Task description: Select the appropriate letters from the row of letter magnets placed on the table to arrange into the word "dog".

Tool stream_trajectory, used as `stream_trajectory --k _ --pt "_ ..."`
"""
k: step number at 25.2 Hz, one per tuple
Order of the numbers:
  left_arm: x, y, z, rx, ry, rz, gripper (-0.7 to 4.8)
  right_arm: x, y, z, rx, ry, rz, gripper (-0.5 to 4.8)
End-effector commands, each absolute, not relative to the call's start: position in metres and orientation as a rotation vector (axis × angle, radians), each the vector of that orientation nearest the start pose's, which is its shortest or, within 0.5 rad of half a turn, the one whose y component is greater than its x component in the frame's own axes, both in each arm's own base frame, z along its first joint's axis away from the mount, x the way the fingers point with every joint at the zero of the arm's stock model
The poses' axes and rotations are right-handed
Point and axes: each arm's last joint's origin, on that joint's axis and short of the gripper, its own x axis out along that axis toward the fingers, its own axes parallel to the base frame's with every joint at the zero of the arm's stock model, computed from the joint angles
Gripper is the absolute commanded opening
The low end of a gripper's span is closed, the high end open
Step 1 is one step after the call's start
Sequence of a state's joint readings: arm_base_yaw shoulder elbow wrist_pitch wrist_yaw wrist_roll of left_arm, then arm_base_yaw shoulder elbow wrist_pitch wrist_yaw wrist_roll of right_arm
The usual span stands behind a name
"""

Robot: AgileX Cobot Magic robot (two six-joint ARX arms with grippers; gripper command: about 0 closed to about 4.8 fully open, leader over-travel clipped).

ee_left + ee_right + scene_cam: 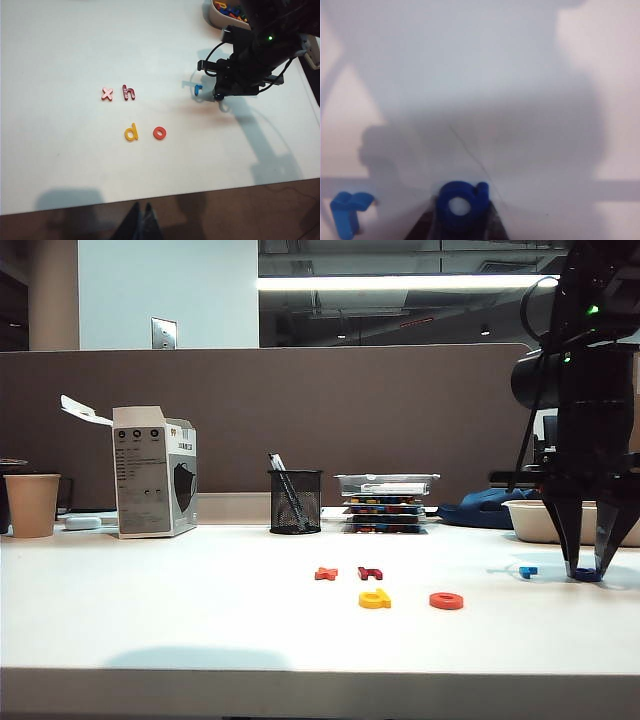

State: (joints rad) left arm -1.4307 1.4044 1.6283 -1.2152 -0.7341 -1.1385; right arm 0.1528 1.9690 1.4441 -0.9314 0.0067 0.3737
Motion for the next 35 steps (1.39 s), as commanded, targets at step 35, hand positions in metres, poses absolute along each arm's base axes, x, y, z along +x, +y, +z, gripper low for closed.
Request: stream_trajectory --k 35 --pt "0.054 -0.245 0.403 -0.195 0.71 -0.274 -0.05 0.326 0.126 0.223 0.033 1.451 0.048 0.44"
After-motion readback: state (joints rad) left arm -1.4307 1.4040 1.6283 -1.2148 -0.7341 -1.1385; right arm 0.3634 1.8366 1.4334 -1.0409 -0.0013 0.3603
